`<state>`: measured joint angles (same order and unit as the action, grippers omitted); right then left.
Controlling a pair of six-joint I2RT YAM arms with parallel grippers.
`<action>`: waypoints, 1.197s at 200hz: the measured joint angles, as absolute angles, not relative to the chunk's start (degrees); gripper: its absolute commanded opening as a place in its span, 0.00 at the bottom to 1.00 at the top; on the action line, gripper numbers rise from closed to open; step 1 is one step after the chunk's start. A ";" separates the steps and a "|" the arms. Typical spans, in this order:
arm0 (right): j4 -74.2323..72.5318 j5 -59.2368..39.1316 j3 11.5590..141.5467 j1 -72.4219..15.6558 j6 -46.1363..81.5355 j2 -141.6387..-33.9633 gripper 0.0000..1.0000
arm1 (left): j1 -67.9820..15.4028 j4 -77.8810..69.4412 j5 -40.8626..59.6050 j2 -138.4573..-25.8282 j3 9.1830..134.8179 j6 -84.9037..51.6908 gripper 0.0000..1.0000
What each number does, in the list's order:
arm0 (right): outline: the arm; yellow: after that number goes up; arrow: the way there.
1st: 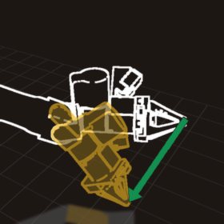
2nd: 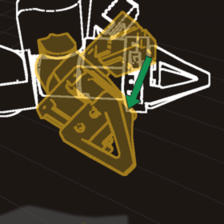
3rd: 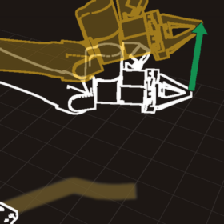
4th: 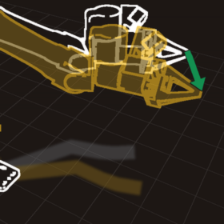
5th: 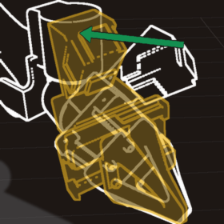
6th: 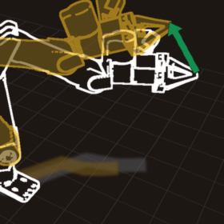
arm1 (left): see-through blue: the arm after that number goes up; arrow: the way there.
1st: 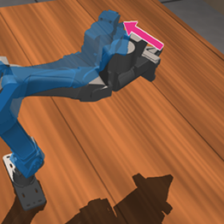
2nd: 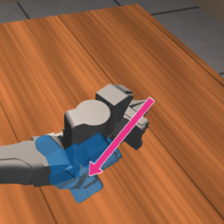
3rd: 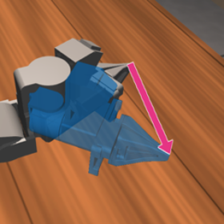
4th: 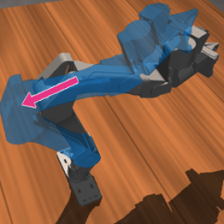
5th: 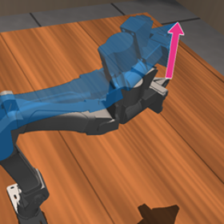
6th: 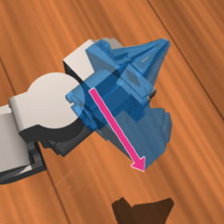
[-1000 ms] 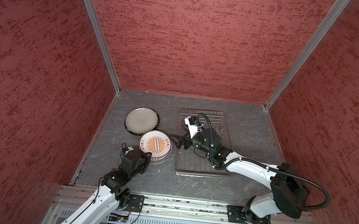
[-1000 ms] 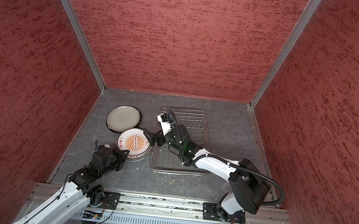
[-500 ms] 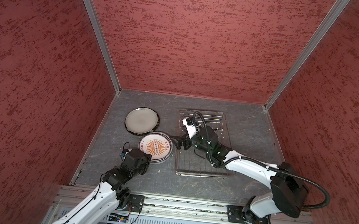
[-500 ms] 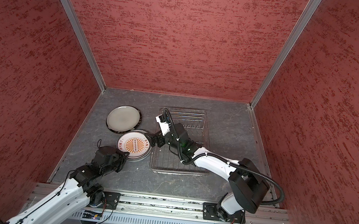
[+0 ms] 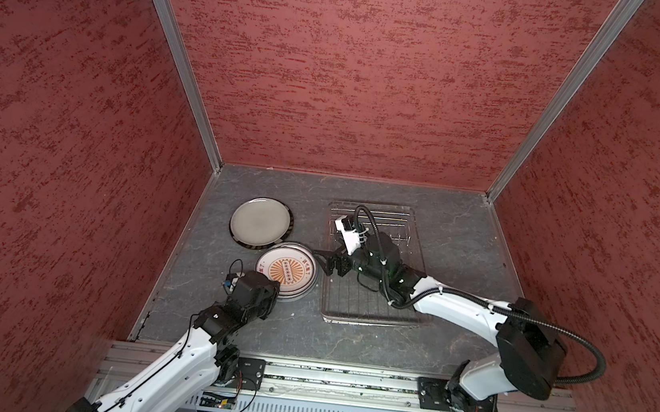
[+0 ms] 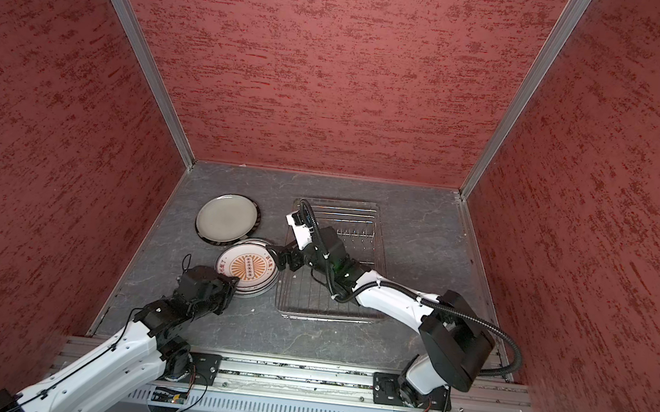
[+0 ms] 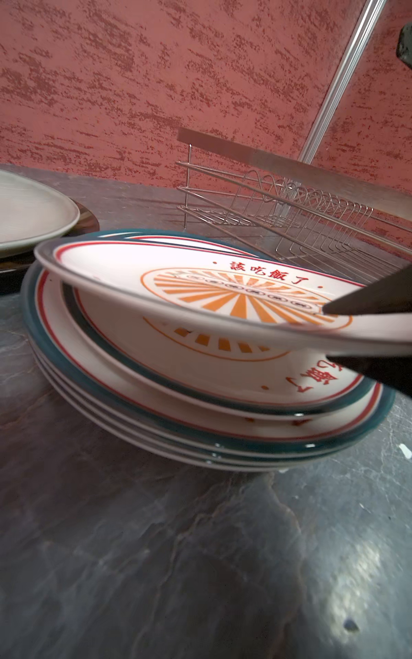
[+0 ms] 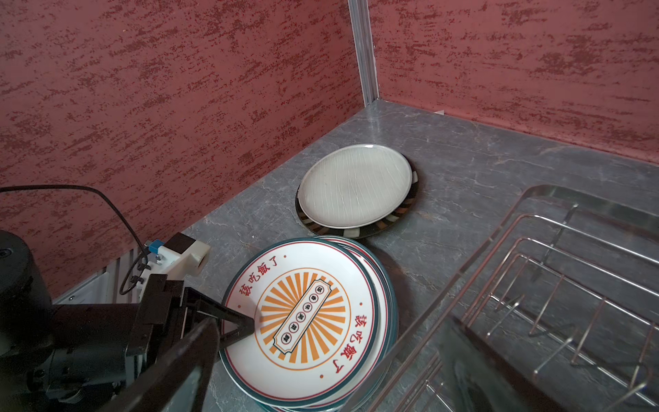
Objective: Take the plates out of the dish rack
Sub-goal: 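Lower the sunburst plate onto the sunburst stack with the left gripper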
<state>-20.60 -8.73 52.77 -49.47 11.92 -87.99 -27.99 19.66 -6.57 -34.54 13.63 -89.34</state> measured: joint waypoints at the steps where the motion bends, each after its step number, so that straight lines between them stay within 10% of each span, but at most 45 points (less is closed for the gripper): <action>1: -20.60 -8.73 52.77 -49.47 11.92 -87.99 0.97 | -27.99 19.64 -6.57 -34.54 13.63 -89.34 0.33; 63: -20.53 -8.64 52.77 -49.82 11.90 -87.99 0.97 | -28.67 20.01 -8.60 -34.52 13.74 -89.54 0.54; 239: -16.08 -8.40 56.45 -51.05 10.22 -92.60 0.94 | -31.42 27.22 -18.04 -39.48 18.68 -87.68 0.54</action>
<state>-16.08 -8.40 56.45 -51.05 10.22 -92.60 -31.42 27.22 -18.04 -39.48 18.68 -87.68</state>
